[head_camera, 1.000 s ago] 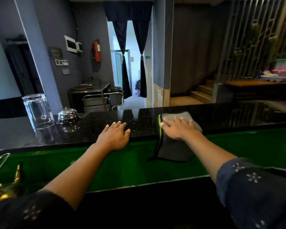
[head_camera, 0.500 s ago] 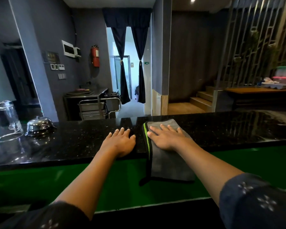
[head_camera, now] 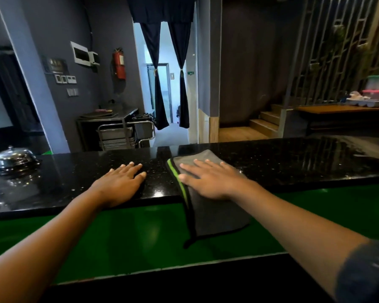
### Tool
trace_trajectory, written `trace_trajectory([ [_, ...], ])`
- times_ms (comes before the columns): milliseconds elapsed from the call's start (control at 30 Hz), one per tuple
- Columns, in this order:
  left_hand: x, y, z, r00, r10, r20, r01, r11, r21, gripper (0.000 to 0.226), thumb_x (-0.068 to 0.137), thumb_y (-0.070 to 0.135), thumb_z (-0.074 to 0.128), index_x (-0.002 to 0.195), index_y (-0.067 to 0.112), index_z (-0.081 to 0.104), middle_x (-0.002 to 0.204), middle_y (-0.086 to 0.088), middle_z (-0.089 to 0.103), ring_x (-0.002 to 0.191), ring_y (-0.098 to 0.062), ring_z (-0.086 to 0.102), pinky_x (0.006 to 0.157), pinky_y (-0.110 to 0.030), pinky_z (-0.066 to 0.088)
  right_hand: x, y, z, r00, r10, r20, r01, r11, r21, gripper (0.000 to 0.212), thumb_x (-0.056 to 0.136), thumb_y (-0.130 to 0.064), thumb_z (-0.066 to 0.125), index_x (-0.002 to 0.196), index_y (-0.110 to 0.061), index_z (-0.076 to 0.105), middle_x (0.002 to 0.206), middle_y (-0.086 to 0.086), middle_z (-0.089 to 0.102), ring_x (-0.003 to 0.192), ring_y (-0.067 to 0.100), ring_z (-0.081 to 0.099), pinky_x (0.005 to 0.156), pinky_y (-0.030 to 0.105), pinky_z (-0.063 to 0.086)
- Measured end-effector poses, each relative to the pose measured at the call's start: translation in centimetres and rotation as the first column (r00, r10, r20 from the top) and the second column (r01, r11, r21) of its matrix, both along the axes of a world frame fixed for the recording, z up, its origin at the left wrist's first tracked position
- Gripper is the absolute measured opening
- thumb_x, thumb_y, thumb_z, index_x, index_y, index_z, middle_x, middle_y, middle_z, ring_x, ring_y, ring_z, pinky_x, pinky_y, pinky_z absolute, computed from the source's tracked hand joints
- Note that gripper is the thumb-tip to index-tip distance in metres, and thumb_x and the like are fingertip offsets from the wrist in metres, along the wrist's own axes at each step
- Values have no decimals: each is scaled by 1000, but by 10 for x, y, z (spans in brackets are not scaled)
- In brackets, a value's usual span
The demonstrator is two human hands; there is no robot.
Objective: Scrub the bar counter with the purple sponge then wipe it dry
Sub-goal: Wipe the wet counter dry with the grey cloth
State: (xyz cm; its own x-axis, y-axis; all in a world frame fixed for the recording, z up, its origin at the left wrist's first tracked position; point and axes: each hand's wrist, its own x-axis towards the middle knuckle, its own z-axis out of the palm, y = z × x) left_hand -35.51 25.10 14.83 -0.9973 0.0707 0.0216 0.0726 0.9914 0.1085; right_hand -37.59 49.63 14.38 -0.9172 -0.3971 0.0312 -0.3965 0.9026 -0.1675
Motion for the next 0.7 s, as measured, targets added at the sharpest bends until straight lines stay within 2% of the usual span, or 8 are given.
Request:
trace_trajectory([
  [167,-6,2,-3,999,30,-33,-29,999,15,55,98,45,17,149,26,11,158,-1,5,144,-16,3,115,-38,2,-34,11,8,995,-81,53,80,997,15,69,83,-77,8,146,-49,6,160,-3,0,145,25,-1,111,54,-3],
  [300,-5,3,-2,999,40,-27,-39,998,56,54,97,48,18,148,30,12,158,2,5,144,-14,3,115,-36,1,-58,-34,20,983,-174,63,171,984,49,69,91,-67,12,151,-33,5,159,14,-7,143,40,-7,109,63,-9],
  [400,-4,4,-2,999,34,-23,-33,999,34,54,98,46,16,148,29,10,158,1,4,144,-15,3,116,-36,1,-61,-82,23,990,-119,70,114,991,66,71,92,-65,13,151,-26,3,157,19,-8,141,45,-10,106,68,-10],
  [500,-6,0,-1,1000,24,-10,-24,1000,-4,53,98,43,14,148,28,6,158,2,2,144,-14,2,117,-36,2,-71,-111,21,995,12,96,-18,998,56,66,93,-63,10,151,-32,5,159,14,-6,143,40,-7,108,65,-9],
  [600,-4,-3,-1,1000,6,-9,-6,1000,10,53,98,44,15,148,29,7,157,4,3,144,-11,2,117,-35,2,-94,-106,20,994,70,88,-73,997,31,61,92,-63,4,149,-40,10,160,5,1,145,32,0,111,61,-5],
  [700,-1,-4,-1,1000,-5,-24,6,999,52,53,97,47,17,148,32,8,157,7,4,143,-9,2,116,-32,1,-123,-70,20,998,20,61,-24,998,59,66,86,-70,0,147,-45,11,160,-4,6,145,27,7,113,58,6],
])
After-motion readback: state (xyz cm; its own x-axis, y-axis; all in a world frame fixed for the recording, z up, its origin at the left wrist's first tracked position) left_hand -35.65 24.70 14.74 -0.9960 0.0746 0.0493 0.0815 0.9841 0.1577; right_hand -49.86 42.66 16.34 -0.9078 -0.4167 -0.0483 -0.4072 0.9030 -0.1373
